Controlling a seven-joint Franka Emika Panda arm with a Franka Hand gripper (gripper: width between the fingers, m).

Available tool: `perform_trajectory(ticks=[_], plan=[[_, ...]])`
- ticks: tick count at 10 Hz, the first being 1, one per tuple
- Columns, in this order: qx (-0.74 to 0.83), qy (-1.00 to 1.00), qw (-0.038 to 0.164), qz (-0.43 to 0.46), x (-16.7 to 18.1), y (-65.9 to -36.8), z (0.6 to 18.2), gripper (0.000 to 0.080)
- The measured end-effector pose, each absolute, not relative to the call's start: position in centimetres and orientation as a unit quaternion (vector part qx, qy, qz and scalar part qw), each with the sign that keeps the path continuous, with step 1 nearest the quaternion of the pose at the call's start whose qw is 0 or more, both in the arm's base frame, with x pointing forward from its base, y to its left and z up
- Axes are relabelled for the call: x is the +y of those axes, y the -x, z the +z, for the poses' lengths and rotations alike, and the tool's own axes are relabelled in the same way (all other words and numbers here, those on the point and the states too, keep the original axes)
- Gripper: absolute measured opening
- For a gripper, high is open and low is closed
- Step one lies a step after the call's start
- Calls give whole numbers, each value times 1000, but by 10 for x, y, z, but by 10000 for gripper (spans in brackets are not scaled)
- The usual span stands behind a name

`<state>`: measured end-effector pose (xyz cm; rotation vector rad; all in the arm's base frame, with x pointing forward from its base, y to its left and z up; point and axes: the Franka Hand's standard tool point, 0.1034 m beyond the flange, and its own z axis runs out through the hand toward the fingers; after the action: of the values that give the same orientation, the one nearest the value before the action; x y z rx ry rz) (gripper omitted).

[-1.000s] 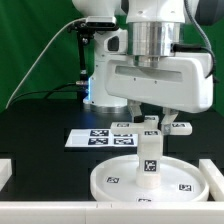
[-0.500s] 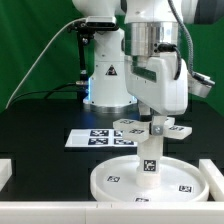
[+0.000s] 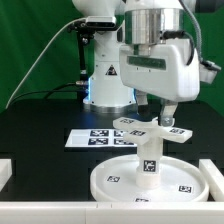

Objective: Assemble round table

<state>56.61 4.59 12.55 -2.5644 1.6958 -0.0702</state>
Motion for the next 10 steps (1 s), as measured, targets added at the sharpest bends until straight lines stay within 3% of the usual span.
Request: perform_trajectory(ticks=[3, 7, 10], plan=[[321, 946, 33, -23, 50, -565, 131, 649], [184, 982, 27, -19, 54, -562, 131, 649], [-41, 999, 0, -21, 44, -562, 120, 649]])
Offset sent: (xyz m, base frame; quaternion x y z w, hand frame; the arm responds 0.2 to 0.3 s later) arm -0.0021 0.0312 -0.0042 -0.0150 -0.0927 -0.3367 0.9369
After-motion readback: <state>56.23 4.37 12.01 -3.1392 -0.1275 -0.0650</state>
